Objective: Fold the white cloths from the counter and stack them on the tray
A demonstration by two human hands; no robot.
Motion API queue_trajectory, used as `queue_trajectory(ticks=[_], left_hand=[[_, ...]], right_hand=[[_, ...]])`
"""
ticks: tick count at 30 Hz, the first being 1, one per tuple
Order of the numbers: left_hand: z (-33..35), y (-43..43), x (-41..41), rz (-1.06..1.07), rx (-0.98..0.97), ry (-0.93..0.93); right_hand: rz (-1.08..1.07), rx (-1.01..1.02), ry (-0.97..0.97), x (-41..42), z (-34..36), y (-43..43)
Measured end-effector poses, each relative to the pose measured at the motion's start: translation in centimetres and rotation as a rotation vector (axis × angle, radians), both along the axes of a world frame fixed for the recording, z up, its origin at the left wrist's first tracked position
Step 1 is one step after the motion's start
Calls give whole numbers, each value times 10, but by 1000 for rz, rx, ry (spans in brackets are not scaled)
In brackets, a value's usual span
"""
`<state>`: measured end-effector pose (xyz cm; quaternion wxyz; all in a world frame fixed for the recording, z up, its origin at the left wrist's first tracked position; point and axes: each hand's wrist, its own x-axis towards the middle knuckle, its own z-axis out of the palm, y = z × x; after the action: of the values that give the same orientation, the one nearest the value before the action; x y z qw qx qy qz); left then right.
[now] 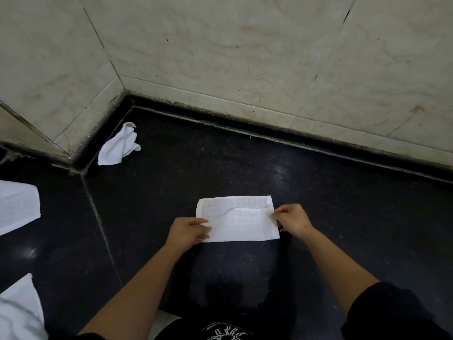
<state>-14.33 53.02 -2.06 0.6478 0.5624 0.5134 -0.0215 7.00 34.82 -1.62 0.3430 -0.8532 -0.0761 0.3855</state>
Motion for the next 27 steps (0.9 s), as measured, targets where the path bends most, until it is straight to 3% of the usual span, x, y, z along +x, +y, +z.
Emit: queue_trajectory(ticks=[6, 27], left_hand=[[-8, 4, 3, 5, 283, 34], [-23, 20, 18, 95, 271, 86]], right_hand=[[-37, 63, -7, 4, 2, 3], [-114, 26, -104, 12, -4, 26]])
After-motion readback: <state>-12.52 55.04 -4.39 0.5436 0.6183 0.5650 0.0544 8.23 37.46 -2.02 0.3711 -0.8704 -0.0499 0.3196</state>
